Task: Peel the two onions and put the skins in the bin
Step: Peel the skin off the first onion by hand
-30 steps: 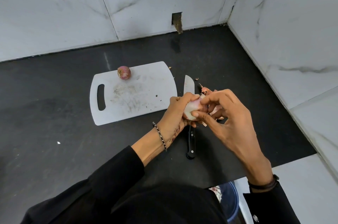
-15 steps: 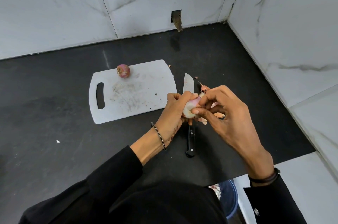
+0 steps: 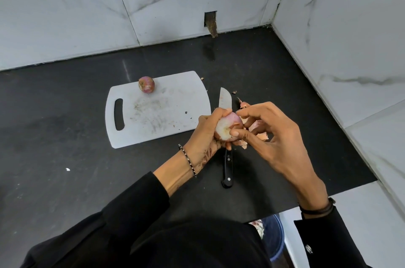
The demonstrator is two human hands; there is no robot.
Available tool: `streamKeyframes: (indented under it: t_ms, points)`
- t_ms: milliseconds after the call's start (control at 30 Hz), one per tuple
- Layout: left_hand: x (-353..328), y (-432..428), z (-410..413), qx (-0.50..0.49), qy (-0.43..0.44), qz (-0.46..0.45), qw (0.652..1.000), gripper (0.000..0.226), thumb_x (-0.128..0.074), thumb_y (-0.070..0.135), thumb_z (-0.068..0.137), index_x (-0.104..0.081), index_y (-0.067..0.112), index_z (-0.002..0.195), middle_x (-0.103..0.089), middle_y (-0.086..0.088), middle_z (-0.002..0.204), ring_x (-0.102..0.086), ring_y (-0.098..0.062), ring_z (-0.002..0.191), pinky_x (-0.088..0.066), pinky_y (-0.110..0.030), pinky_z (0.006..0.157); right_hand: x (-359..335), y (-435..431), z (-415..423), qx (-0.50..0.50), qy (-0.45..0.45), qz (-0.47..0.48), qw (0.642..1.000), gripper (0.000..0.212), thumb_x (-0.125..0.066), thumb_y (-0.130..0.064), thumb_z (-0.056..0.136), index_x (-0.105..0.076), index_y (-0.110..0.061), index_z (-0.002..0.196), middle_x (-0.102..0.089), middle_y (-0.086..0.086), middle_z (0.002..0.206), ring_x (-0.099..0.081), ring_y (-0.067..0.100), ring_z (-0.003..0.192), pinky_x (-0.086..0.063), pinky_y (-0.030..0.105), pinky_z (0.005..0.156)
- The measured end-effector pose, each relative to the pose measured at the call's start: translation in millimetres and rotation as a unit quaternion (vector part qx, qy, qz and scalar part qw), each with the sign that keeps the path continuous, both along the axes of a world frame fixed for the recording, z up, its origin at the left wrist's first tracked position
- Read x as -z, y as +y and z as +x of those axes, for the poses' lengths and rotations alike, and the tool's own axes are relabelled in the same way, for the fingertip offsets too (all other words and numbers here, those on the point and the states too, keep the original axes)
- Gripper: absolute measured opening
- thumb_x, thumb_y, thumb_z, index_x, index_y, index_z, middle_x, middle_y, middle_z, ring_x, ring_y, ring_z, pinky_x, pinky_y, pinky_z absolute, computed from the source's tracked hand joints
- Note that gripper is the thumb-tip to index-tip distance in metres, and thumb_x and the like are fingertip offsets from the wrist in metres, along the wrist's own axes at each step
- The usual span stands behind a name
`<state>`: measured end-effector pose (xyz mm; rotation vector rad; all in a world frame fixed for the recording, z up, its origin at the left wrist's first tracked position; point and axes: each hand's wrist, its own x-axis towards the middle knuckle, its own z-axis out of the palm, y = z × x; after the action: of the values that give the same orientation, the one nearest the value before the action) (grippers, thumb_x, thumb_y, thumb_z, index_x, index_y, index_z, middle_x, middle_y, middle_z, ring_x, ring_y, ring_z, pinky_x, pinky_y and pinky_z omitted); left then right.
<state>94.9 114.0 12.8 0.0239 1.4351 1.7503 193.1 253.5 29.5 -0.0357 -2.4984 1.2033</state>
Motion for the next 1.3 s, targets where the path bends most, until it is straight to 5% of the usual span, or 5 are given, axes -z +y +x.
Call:
streamKeyframes:
  t_ms: [367,600,767,1133,1300]
  points:
    - [-10,-5,-2,-0.072,-0.094,-0.003,0.993,0.025,-0.054,0.034,0.096,-0.054,0.011,0.108,-0.061,-0.017,0.093,-0.062,-0.025,0.066,-0.052,-0.028,0.052,7,8,12,-0.033,-0.040,0.012,0.999,0.021,-0.069,-0.036,0.091,-0.076,-0.019,0.100,-0.066,-0.011,0.100,-0.065,0.016,0.095,-0.055,0.033,0.072]
    - [-13,-5,-2,-0.062,-0.146,0.028,0.987,0.030,-0.053,0.034,0.096,-0.051,0.009,0.113,-0.060,-0.020,0.091,-0.059,-0.028,0.068,-0.052,-0.030,0.056,24,21,12,0.094,-0.046,0.097,0.990,0.020,-0.073,-0.018,0.093,-0.078,-0.015,0.111,-0.070,-0.004,0.102,-0.066,0.009,0.089,-0.052,0.014,0.078]
    - [-11,-9,-2,-0.030,-0.148,0.034,0.988,0.029,-0.048,0.037,0.097,-0.053,0.009,0.100,-0.058,-0.018,0.083,-0.055,-0.027,0.062,-0.045,-0.026,0.048,23,14,13,0.122,-0.048,0.081,0.988,0.019,-0.074,-0.024,0.091,-0.074,-0.017,0.109,-0.069,-0.006,0.098,-0.067,0.010,0.085,-0.060,0.035,0.071]
    - [-10,-15,-4,0.015,-0.164,0.045,0.985,0.045,-0.047,0.045,0.096,-0.050,0.002,0.107,-0.060,-0.017,0.085,-0.053,-0.021,0.048,-0.040,-0.018,0.035,20,8,12,0.122,-0.035,0.114,0.985,0.019,-0.069,-0.017,0.095,-0.074,-0.015,0.113,-0.068,-0.004,0.106,-0.064,0.008,0.090,-0.059,0.031,0.078]
    - [-7,-14,-3,0.019,-0.217,0.100,0.971,0.049,-0.043,0.041,0.095,-0.068,0.004,0.074,-0.054,-0.014,0.085,-0.052,-0.018,0.048,-0.036,-0.018,0.038,2,-7,15,0.131,-0.016,0.016,0.991,0.014,-0.068,-0.020,0.098,-0.074,-0.017,0.110,-0.070,-0.009,0.096,-0.067,0.004,0.085,-0.055,0.018,0.071]
